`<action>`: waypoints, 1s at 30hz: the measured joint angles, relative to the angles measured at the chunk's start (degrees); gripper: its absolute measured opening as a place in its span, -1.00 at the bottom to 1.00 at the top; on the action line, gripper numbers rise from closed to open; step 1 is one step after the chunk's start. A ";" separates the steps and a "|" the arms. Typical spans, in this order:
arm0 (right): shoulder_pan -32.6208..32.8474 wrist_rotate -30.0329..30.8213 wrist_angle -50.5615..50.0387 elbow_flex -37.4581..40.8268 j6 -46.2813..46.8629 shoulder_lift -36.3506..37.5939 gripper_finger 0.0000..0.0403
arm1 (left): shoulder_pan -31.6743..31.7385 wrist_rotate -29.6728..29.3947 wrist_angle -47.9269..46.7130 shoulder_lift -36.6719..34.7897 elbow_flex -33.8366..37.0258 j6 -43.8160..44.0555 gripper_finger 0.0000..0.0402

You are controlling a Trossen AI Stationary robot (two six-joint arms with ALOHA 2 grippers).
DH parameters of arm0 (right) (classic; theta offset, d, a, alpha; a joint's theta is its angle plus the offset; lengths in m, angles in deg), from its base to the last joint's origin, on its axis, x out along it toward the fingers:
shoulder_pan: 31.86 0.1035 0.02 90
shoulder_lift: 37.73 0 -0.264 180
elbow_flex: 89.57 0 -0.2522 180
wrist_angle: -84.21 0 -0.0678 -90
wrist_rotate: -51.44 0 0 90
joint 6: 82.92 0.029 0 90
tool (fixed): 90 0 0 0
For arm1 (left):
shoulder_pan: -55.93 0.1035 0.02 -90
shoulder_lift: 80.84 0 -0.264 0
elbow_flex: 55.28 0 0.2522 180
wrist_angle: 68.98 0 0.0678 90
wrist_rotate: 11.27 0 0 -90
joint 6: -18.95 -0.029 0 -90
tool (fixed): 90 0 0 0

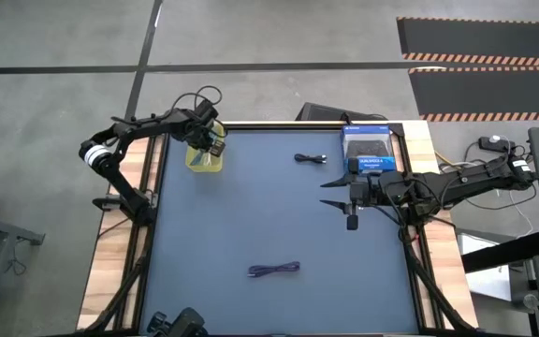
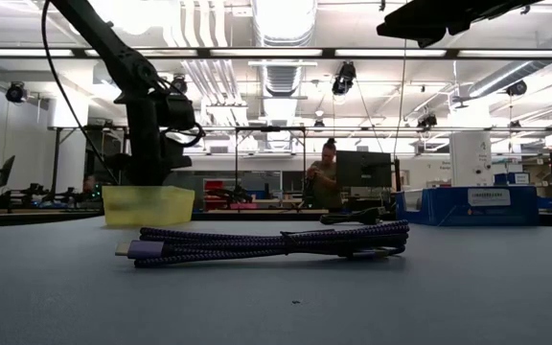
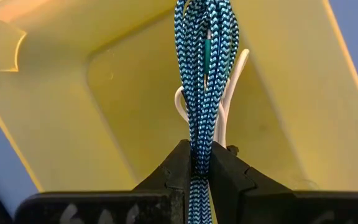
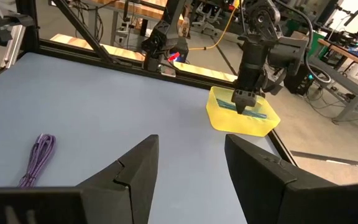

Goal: Pick and place USB-C Cables
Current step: Put the blue black charger cable into the yellow bin, then put the black charger cable into the yellow bin

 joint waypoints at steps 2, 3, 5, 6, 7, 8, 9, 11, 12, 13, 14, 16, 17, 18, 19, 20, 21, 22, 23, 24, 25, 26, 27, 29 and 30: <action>0.01 -0.01 0.00 0.02 0.00 0.00 -0.12 | 0.00 -0.04 0.00 0.00 0.00 0.00 -0.89; 0.01 -0.01 0.00 0.01 0.00 0.00 -0.12 | 0.00 -0.04 0.00 0.00 0.00 0.01 -0.88; 0.01 -0.01 0.00 0.01 -0.01 0.00 -0.12 | 0.00 -0.06 0.00 0.00 0.01 0.02 -0.84; 0.01 -0.01 0.00 0.02 -0.04 0.00 -0.12 | 0.00 -0.07 -0.01 0.00 0.01 0.03 -0.82; 0.01 -0.01 0.00 0.02 -0.06 0.00 -0.12 | 0.00 -0.07 -0.02 0.00 0.00 0.04 -0.79; 0.01 -0.01 0.00 0.02 -0.04 0.00 -0.12 | 0.00 -0.08 -0.02 0.00 0.00 0.04 -0.76; -0.01 -0.01 0.00 0.02 -0.02 0.00 -0.12 | 0.00 -0.11 -0.02 0.00 0.00 0.03 -0.73; 0.00 -0.01 0.00 0.02 -0.02 0.00 -0.12 | 0.00 -0.13 -0.02 -0.02 0.00 0.04 -0.68; 0.00 -0.01 0.00 0.02 -0.02 0.00 -0.12 | 0.00 -0.13 -0.02 0.00 0.00 0.04 -0.66; -0.01 -0.01 0.00 0.01 0.00 0.00 -0.12 | 0.00 -0.15 -0.02 -0.02 0.00 0.04 -0.63; 0.00 -0.01 0.00 0.02 0.00 0.00 -0.12 | 0.00 -0.15 -0.02 -0.02 0.00 0.03 -0.61; -0.01 -0.01 0.00 0.01 0.01 0.00 -0.12 | 0.00 -0.14 -0.02 -0.02 0.00 0.00 -0.58; 0.01 -0.01 0.00 0.02 0.09 0.00 -0.12 | 0.00 -0.14 -0.02 -0.03 0.00 0.00 -0.57; 0.01 -0.01 -0.02 0.02 0.46 0.00 -0.12 | 0.00 -0.15 -0.02 -0.05 0.00 0.00 -0.56; -0.01 -0.01 0.00 0.02 0.54 0.00 -0.12 | 0.00 -0.15 -0.05 -0.12 0.00 0.00 -0.55; 0.01 -0.01 -0.02 0.02 0.67 0.00 -0.12 | -0.02 -0.14 -0.07 -0.20 0.00 0.00 -0.54; 0.01 -0.01 -0.02 0.02 0.70 0.00 -0.12 | -0.02 -0.13 -0.09 -0.31 -0.03 0.00 -0.54; 0.01 -0.01 -0.02 0.02 0.72 0.00 -0.12 | -0.02 -0.13 -0.11 -0.42 -0.09 0.00 -0.54; 0.00 -0.01 -0.02 0.02 0.74 0.00 -0.12 | -0.04 -0.14 -0.07 -0.55 -0.17 -0.02 -0.53; 0.01 -0.01 -0.02 0.02 0.87 0.00 -0.12 | -0.04 -0.14 -0.06 -0.75 -0.22 -0.02 -0.53; 0.01 -0.01 -0.03 0.02 1.01 0.00 -0.12 | -0.04 -0.13 -0.09 -1.00 -0.28 -0.02 -0.53; 0.01 -0.01 -0.09 0.02 1.30 0.00 -0.12 | -0.04 -0.13 -0.07 -1.29 -0.36 -0.04 -0.53; 0.01 -0.01 -0.24 0.02 1.62 0.00 -0.12 | -0.04 -0.13 -0.07 -1.72 -0.42 -0.04 -0.53; 0.01 -0.01 -0.33 0.02 1.70 0.00 -0.12 | -0.07 -0.13 -0.09 -3.00 -0.42 -0.04 -0.53; 0.01 -0.01 -0.31 0.02 1.97 0.00 -0.12 | -0.13 -0.14 -0.07 -3.68 -0.44 -0.04 -0.53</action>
